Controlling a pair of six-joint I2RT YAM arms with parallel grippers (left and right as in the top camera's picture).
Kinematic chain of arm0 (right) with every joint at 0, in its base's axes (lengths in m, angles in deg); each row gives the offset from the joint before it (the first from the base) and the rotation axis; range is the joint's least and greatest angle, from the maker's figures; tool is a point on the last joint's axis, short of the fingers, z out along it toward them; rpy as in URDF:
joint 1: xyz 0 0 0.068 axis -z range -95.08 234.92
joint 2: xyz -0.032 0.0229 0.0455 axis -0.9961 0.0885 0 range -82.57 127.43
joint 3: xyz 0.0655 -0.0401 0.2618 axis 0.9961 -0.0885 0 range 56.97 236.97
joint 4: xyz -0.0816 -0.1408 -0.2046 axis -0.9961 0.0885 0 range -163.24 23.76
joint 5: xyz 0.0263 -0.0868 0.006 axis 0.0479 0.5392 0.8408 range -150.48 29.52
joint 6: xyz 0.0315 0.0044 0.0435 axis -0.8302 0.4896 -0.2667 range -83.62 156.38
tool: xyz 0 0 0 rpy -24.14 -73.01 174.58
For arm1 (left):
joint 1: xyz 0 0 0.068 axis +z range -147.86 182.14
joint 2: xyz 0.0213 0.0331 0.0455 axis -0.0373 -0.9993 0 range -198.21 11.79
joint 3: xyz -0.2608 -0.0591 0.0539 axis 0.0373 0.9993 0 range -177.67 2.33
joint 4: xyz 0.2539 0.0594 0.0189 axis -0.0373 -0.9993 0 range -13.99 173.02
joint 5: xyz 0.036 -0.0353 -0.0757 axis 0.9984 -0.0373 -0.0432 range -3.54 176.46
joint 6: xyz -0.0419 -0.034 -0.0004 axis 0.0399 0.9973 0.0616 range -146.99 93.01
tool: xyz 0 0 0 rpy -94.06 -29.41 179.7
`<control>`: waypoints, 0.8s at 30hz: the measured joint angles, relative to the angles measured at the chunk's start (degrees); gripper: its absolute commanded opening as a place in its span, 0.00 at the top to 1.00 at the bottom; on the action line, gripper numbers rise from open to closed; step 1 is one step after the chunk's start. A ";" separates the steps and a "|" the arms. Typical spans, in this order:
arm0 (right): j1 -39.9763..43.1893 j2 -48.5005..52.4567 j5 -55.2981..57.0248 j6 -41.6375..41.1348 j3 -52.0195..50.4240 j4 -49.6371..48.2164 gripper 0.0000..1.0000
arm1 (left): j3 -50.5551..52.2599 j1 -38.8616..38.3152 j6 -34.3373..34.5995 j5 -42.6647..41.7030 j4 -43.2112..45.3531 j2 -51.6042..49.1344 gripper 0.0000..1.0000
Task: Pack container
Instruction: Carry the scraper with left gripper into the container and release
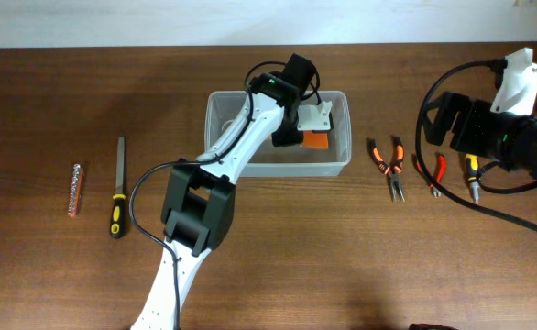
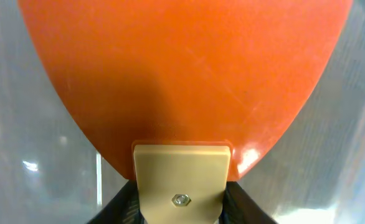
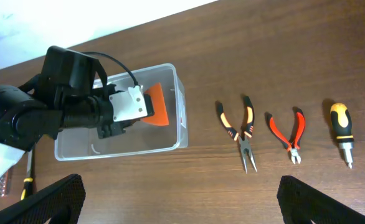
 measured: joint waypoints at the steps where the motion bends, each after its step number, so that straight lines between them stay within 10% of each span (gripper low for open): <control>1: 0.00 0.00 0.00 -0.02 0.00 0.00 0.01 | -0.17 0.00 0.42 -0.02 -1.14 0.00 0.01; 16: 0.00 0.00 0.00 0.02 0.00 0.15 0.01 | -5.75 1.16 9.73 2.16 -12.94 15.26 0.01; 24: 0.00 0.00 0.00 0.00 0.00 0.22 0.01 | -7.82 13.88 19.85 4.07 -28.74 27.61 0.01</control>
